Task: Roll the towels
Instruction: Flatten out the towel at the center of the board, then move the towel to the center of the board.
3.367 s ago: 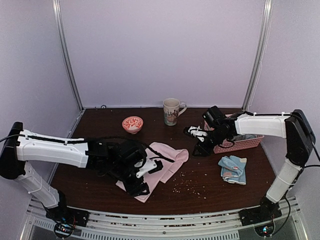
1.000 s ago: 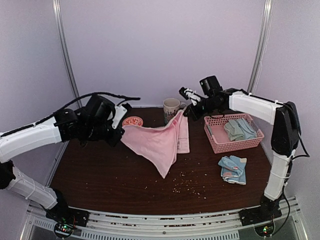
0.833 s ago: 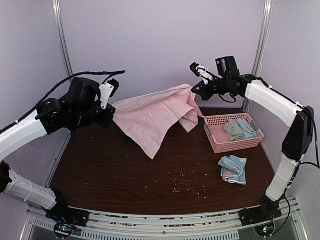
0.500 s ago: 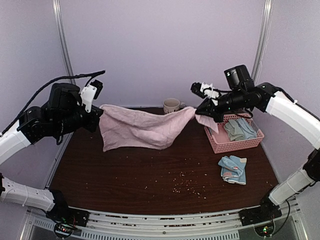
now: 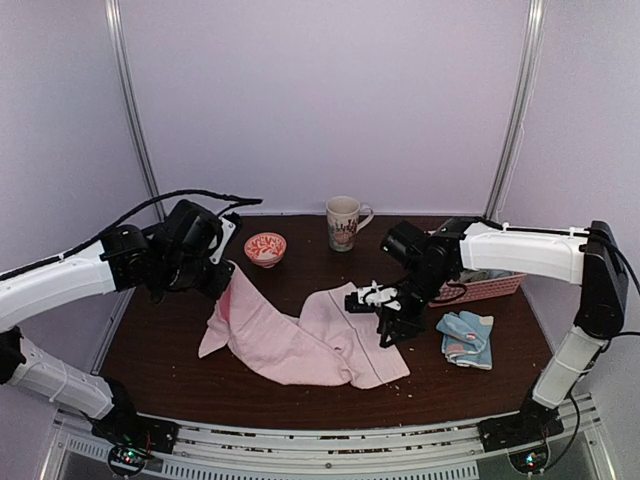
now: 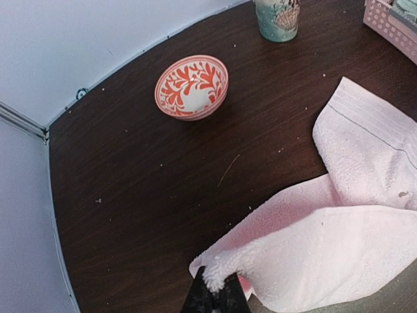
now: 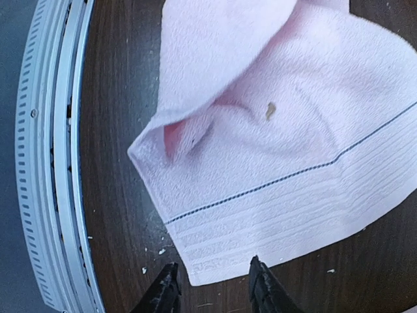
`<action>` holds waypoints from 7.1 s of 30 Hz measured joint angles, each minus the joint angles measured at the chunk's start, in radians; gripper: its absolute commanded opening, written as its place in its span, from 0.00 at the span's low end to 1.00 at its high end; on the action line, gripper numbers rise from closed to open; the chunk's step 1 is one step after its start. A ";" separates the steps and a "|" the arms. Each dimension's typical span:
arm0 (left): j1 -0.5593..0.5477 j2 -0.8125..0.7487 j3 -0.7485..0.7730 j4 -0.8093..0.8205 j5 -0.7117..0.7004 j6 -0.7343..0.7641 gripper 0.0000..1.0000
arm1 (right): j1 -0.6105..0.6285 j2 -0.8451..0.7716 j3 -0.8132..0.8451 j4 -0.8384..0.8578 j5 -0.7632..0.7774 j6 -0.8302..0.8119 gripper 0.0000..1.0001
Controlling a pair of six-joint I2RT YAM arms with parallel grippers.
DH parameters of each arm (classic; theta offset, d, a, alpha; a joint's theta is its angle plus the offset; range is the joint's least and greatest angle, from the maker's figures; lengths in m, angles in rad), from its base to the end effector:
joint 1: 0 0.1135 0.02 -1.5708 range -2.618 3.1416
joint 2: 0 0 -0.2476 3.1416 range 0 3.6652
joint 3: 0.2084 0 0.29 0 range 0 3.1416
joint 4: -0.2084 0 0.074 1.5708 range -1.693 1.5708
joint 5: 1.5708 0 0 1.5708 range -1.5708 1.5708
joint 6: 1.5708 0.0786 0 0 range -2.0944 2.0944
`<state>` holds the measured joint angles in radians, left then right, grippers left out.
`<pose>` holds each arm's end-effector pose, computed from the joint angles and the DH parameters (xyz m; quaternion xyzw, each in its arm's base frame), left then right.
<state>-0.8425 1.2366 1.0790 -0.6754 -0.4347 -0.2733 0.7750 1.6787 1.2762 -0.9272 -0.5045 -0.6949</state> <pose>0.2418 -0.2214 0.2546 0.1811 0.8960 -0.0158 0.4052 0.2344 0.2828 0.1650 -0.6669 0.6931 0.2522 0.1064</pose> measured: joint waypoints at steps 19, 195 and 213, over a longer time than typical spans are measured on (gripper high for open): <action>0.068 0.040 -0.071 -0.002 0.005 -0.035 0.00 | 0.000 -0.141 -0.363 0.167 0.141 -0.194 0.39; 0.420 0.250 0.064 -0.331 0.437 -0.203 0.14 | -0.079 -0.148 -0.377 0.190 0.235 0.113 0.03; 0.477 0.182 -0.070 0.161 0.313 -0.030 0.51 | -0.024 -0.216 -0.454 0.136 0.341 0.046 0.20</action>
<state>-0.3656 1.4189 1.0092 -0.5144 -0.1215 -0.3031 0.7513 1.4628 0.8223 -0.7914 -0.1635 -0.6491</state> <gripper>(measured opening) 0.423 0.163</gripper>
